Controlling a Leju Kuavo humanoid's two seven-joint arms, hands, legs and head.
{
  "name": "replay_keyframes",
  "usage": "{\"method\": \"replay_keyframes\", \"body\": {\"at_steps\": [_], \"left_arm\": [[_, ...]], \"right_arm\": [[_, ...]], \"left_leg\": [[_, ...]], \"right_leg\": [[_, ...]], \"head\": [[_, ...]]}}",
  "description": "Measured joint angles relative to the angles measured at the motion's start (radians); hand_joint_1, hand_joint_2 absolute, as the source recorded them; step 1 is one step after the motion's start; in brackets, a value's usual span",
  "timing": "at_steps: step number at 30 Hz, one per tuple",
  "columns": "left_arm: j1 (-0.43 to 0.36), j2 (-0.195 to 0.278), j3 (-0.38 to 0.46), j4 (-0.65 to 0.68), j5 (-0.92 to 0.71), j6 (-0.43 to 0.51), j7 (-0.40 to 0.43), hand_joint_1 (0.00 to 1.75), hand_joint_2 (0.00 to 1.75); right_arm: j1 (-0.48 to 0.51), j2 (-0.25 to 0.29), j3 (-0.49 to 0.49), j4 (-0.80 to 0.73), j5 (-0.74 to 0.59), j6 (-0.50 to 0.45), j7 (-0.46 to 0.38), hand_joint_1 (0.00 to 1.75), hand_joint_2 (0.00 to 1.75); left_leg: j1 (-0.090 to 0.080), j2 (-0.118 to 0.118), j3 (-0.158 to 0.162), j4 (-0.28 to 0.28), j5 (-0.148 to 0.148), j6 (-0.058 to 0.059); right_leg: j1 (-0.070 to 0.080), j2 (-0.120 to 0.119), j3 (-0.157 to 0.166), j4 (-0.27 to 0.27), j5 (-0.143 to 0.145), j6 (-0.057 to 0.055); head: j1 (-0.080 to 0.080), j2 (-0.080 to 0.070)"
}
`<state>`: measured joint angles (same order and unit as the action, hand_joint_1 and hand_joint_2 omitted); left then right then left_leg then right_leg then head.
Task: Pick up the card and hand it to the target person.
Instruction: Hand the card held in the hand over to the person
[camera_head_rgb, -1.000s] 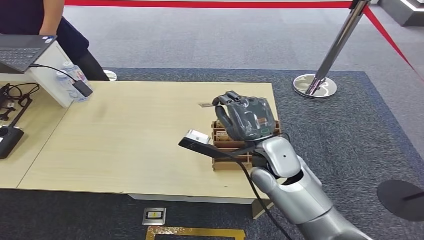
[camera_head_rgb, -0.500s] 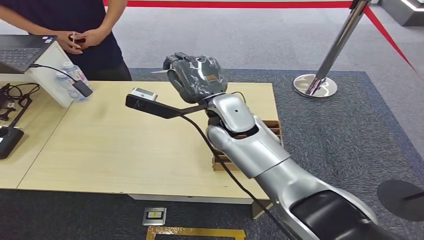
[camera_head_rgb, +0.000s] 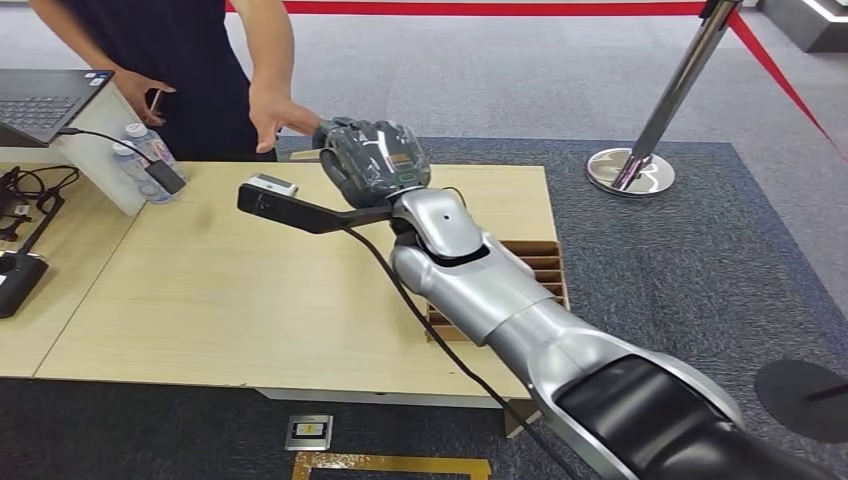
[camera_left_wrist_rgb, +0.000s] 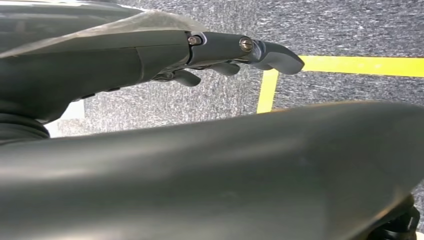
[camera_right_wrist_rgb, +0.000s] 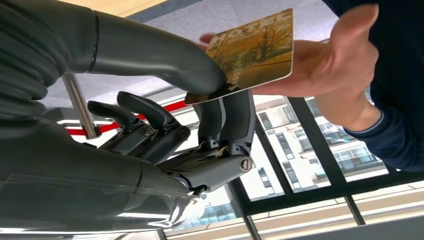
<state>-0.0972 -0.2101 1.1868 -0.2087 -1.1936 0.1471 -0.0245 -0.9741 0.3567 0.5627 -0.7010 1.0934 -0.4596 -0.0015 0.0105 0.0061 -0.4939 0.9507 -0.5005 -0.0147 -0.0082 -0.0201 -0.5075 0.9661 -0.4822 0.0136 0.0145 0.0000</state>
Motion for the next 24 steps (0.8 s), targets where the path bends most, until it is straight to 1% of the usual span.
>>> {"method": "replay_keyframes", "body": {"at_steps": [11,12,15,16,24], "left_arm": [[0.0,0.001,0.0,0.0,-0.002,0.003,-0.001,0.0,0.0],[0.0,0.001,0.0,0.0,-0.002,0.004,-0.001,0.0,0.0],[0.0,0.001,0.0,0.0,-0.001,0.008,-0.001,0.0,0.0],[0.0,0.001,0.0,0.0,-0.001,0.008,0.0,0.0,0.0],[0.001,0.001,0.0,0.0,0.007,0.019,0.003,0.0,0.0]], "right_arm": [[-0.007,0.003,0.002,0.056,-0.002,-0.021,-0.017,1.75,1.75],[-0.007,0.003,0.002,0.059,-0.004,-0.023,-0.018,1.31,1.75],[-0.007,0.003,0.002,0.064,-0.024,-0.031,-0.028,0.0,0.44],[-0.007,0.003,0.002,0.065,-0.036,-0.035,-0.033,0.0,0.0],[0.011,-0.006,-0.001,0.046,-0.075,-0.096,-0.058,0.0,0.0]], "left_leg": [[0.0,0.0,0.0,0.0,0.0,0.0],[0.0,0.0,0.0,0.0,0.0,0.0],[0.0,0.0,0.0,0.0,0.0,0.0],[0.0,0.0,0.0,0.0,0.0,0.0],[0.0,0.0,0.0,0.0,0.0,0.0]], "right_leg": [[0.0,0.0,0.0,0.0,0.0,0.0],[0.0,0.0,0.0,0.0,0.0,0.0],[0.0,0.0,0.0,0.0,0.0,0.0],[0.0,0.0,0.0,0.0,0.0,0.0],[0.0,0.0,-0.001,0.0,0.0,0.0]], "head": [[0.0,0.0],[0.0,0.0],[0.0,0.0],[0.0,0.0],[0.0,0.0]]}}
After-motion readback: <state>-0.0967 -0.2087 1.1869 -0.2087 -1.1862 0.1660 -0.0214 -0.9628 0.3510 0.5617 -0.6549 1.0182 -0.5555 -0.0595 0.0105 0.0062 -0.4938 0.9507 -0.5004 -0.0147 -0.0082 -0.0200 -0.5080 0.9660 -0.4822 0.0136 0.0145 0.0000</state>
